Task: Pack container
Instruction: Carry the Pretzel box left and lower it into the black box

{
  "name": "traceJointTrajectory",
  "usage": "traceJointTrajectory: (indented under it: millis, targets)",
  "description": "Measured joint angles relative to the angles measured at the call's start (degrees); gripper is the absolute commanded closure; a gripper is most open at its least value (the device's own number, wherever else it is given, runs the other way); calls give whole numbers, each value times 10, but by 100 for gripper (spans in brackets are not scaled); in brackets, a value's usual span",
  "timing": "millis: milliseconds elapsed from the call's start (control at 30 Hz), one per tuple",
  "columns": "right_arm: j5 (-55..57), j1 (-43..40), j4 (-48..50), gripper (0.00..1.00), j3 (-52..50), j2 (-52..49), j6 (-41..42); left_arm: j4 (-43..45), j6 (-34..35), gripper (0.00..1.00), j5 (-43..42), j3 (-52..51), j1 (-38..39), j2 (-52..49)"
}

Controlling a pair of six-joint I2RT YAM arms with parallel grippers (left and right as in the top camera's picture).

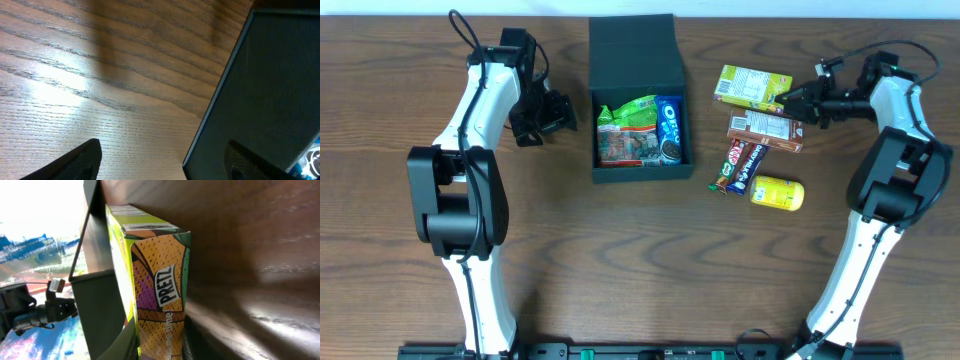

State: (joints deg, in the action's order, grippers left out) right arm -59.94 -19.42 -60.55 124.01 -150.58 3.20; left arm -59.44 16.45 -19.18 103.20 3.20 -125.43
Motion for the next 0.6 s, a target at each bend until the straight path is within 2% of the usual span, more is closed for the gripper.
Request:
traceJointTrajectory:
  millis: [600]
  targets:
    - [-89, 10, 8, 80, -1, 151, 0, 0, -13, 21, 0, 0, 0, 0]
